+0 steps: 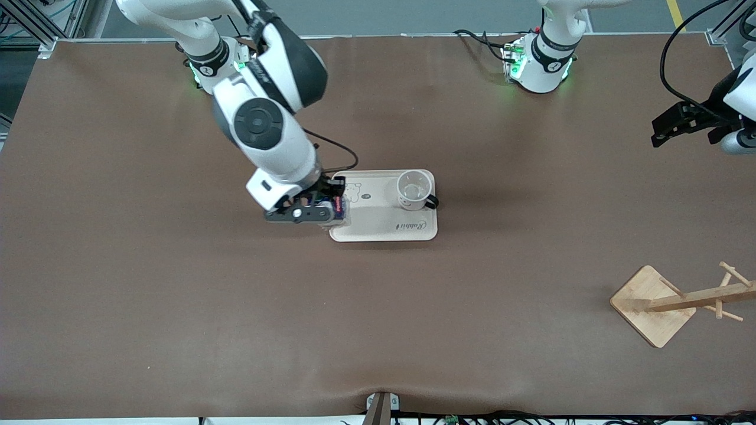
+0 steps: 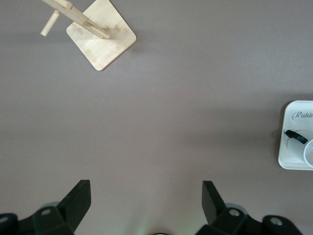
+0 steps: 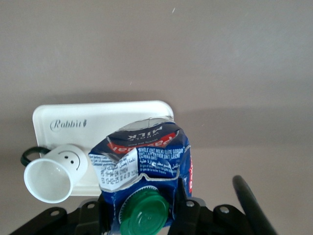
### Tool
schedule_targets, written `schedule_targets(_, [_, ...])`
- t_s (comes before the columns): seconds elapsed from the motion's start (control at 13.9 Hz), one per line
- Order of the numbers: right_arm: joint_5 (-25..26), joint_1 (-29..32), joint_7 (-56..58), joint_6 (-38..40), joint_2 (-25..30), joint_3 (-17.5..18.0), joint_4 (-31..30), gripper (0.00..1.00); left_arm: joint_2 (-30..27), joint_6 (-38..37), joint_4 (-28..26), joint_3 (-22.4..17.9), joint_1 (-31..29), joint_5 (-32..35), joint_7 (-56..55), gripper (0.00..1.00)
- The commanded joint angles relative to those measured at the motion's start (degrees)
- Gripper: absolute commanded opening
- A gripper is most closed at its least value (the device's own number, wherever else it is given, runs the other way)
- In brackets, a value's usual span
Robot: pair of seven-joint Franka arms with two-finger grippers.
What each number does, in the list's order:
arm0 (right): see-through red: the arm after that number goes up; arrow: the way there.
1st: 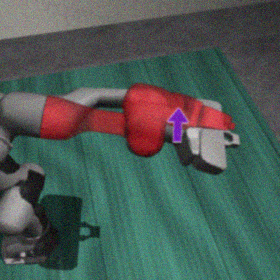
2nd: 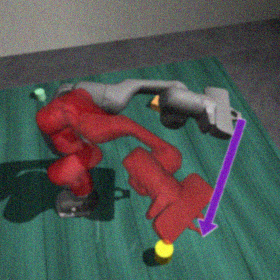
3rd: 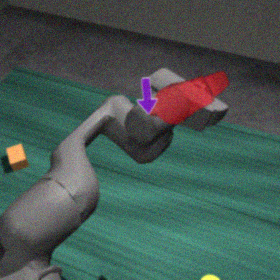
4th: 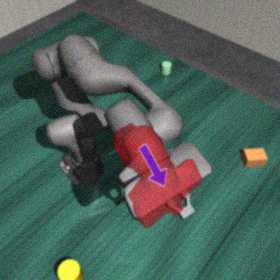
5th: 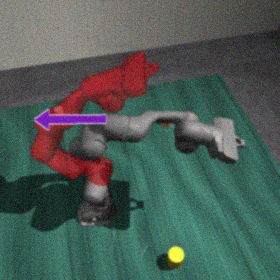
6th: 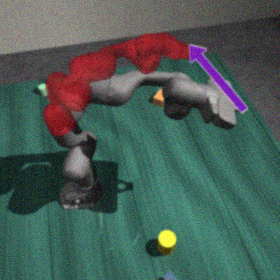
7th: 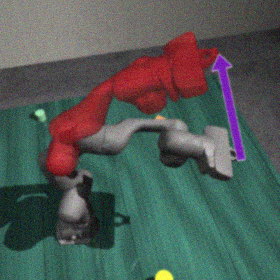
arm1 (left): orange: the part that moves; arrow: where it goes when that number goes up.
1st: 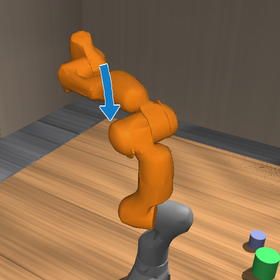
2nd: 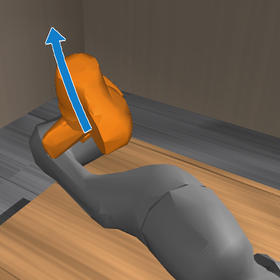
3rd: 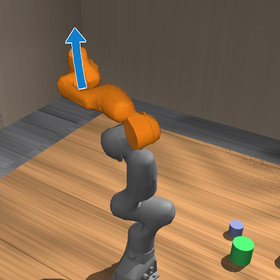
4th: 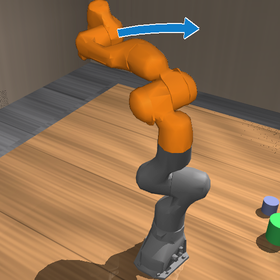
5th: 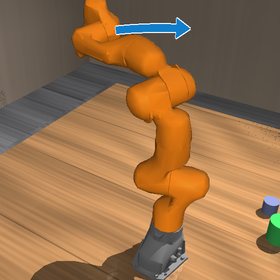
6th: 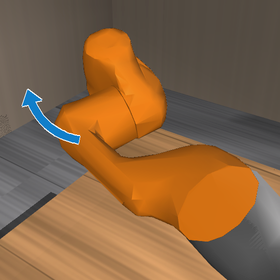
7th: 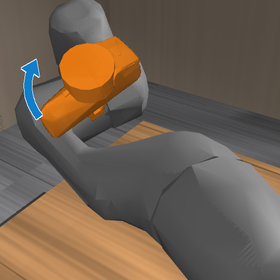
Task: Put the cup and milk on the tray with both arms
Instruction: 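Lift and carry the milk carton over the tray with the right gripper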
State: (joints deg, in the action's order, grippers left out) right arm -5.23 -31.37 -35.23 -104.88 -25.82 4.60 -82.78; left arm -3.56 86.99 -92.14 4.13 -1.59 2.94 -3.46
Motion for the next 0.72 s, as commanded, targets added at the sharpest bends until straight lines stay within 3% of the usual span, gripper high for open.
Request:
schedule_targets(0.0, [-0.1,-1.8,0.0,1.1,-2.3,-0.6,2.1,0.0,-1.2,-0.2,-1.0,-0.1,-0.2,-1.0,1.1,1.0])
schedule_targets(0.22, [0.2,-4.3,-0.7,-4.4,-4.2,-0.7,1.9,0.0,-0.9,0.3,-1.0,-0.1,-0.2,-1.1,1.0,1.0])
schedule_targets(0.65, [2.7,-7.5,-2.8,-5.2,-4.3,-1.1,-2.2,0.0,-1.4,0.7,-2.6,0.0,-0.2,-1.1,1.0,1.0])
